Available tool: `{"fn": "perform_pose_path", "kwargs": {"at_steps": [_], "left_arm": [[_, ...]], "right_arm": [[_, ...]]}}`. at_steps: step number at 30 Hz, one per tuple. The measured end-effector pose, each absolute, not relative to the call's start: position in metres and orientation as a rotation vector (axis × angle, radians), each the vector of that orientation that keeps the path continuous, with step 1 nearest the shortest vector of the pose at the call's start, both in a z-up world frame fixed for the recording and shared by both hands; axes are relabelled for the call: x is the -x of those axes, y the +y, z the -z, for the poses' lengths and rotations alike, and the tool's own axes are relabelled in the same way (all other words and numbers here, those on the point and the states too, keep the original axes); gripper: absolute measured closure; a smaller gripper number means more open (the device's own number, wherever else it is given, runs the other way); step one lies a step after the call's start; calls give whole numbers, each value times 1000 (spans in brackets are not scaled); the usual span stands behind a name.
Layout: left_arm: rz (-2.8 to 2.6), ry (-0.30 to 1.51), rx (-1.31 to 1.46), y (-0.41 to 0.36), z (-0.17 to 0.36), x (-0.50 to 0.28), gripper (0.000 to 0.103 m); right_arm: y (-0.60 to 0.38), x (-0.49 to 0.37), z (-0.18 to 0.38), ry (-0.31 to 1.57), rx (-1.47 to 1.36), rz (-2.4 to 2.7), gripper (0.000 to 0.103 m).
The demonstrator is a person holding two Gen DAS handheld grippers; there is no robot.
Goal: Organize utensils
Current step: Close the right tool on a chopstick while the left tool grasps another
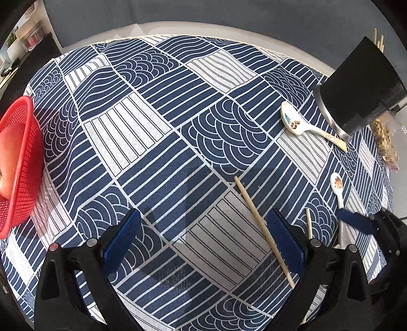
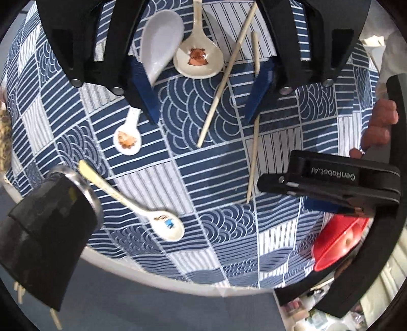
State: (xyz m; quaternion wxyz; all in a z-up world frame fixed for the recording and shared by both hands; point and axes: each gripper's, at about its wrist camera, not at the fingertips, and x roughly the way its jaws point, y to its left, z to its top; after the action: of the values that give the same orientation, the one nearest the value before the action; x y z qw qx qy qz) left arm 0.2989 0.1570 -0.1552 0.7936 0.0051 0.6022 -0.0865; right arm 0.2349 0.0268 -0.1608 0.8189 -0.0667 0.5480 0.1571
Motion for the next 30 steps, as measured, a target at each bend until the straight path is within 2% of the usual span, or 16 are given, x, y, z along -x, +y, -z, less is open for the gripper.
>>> {"fn": "perform_pose_path", "kwargs": {"at_steps": [6,9,13,15,19,21,30], "left_arm": [[205,1309,-23,147,160,-300,6],[199,1320,-34,139,164,-301,6],[191,1339,-31,132,170,-302,6],[190,1337,-45,129,171,-301,6],[178,1338,-67,121,173,-298,6],[163,1333,-111,114,176,-296,6],[130,1347,-121,100,181,-291,5]], "right_arm": [[32,-230,172,1180,193,-323,48],[32,-226,172,1180,202,-330,53],[29,-219,170,1176,211,-344,64],[27,-217,169,1177,215,-349,74],[26,-213,167,1178,233,-361,84],[27,-212,167,1185,242,-359,93],[18,-203,166,1202,222,-360,97]]}}
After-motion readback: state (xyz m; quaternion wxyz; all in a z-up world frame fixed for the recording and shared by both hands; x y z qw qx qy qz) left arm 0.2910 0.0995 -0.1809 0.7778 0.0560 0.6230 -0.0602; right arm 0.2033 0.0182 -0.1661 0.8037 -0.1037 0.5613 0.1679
